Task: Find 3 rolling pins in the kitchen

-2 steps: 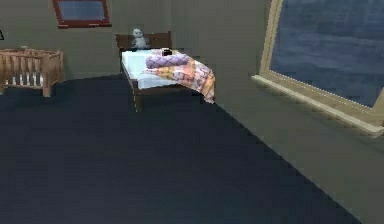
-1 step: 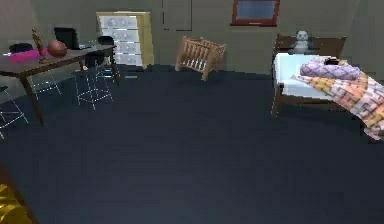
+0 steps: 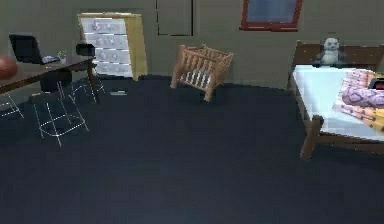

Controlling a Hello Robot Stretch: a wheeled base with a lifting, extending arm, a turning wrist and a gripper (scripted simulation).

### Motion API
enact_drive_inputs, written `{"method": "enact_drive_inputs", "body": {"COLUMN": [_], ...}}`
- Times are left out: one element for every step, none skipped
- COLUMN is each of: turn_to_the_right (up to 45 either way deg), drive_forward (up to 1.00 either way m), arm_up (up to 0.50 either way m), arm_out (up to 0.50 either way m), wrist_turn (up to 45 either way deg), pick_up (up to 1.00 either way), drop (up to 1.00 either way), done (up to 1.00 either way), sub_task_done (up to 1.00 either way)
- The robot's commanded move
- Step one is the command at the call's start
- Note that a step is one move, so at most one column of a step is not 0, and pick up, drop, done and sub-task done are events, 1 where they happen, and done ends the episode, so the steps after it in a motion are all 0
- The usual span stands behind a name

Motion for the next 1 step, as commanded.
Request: {"method": "enact_drive_inputs", "body": {"turn_to_the_right": [-45.0], "drive_forward": [0.00], "arm_up": [0.00], "arm_out": [0.00], "wrist_turn": [0.0], "pick_up": [0.00], "drop": [0.00], "done": [0.00], "sub_task_done": [0.00]}}
